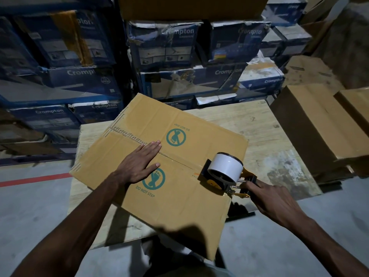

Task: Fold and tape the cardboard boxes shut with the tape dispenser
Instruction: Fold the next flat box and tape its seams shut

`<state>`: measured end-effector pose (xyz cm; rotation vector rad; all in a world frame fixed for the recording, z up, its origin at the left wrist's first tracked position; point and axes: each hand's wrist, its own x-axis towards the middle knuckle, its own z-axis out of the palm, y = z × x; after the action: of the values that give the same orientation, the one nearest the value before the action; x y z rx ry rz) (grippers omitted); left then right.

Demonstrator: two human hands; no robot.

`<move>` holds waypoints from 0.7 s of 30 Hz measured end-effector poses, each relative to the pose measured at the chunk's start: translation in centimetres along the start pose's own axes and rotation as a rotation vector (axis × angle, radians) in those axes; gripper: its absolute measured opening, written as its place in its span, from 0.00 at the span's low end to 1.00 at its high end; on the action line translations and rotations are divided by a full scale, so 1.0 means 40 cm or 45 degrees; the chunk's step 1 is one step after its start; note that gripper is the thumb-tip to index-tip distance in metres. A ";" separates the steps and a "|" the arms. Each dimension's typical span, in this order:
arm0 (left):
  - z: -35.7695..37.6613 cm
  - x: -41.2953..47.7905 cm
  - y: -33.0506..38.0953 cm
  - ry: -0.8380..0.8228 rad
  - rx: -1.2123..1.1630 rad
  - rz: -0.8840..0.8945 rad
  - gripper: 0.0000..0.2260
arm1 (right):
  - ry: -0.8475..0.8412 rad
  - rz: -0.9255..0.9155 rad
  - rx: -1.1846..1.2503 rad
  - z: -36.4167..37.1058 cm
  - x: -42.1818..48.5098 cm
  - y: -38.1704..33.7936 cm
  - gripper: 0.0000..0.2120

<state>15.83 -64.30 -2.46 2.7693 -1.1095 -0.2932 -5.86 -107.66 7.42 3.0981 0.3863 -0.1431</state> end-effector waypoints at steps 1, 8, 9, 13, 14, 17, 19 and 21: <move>0.001 0.001 0.003 -0.006 0.019 -0.006 0.34 | 0.001 0.009 0.003 -0.001 -0.011 0.004 0.16; 0.014 0.010 0.167 -0.095 -0.018 0.045 0.44 | 0.027 0.009 0.010 0.006 -0.017 0.006 0.20; 0.016 0.012 0.213 -0.119 -0.044 0.073 0.46 | 0.029 0.010 0.015 0.006 -0.017 0.006 0.20; 0.035 0.027 0.429 -0.174 -0.168 0.121 0.55 | 0.015 0.024 0.030 0.007 -0.017 0.005 0.18; 0.044 0.030 0.483 -0.169 -0.187 0.084 0.58 | 0.011 0.025 0.042 0.007 -0.018 0.005 0.17; 0.064 0.034 0.608 -0.103 -0.216 -0.147 0.67 | -0.002 0.055 0.095 0.006 -0.022 0.009 0.17; 0.071 0.034 0.640 -0.068 -0.208 -0.269 0.70 | -0.018 0.068 0.115 0.008 -0.023 0.011 0.16; 0.075 0.036 0.649 -0.070 -0.189 -0.321 0.69 | -0.041 0.078 0.120 0.013 -0.025 0.014 0.17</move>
<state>-1.15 -84.07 -0.25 2.7796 -0.7149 -0.4622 -6.74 -108.47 6.99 3.1914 0.2915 -0.2157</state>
